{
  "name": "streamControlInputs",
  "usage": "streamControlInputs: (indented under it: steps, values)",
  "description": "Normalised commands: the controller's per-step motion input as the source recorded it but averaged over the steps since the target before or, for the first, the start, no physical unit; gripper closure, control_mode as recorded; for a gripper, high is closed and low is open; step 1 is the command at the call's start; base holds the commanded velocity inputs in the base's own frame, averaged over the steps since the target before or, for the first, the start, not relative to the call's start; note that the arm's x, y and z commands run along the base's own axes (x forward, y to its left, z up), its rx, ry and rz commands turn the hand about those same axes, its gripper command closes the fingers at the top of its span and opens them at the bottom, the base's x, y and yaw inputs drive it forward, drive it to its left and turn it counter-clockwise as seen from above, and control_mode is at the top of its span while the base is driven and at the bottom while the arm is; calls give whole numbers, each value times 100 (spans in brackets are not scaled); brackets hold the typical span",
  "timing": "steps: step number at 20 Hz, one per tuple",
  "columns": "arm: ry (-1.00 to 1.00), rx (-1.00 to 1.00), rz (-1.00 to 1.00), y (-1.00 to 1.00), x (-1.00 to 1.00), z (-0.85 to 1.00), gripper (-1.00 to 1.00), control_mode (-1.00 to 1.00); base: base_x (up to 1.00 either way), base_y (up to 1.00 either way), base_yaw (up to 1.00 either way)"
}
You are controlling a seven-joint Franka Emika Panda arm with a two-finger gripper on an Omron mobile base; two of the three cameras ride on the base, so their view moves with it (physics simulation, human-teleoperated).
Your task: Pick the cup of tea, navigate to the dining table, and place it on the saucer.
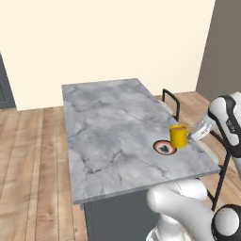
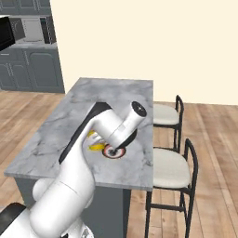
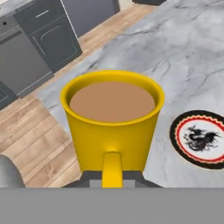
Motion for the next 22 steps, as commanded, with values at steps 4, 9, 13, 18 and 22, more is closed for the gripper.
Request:
streamControlInputs:
  steps: [4,9,13,18,22]
  values:
    - [-8,2,19,-15,58,-39,100,-100,0,0,0]
    - [0,2,18,-13,41,-17,100,-100,0,0,0]
    - [0,1,16,-13,12,-13,100,-100,0,0,0]
    - [-4,0,10,-2,11,-27,100,-100,0,0,0]
    - [-11,0,0,5,32,-28,100,-100,0,0,0]
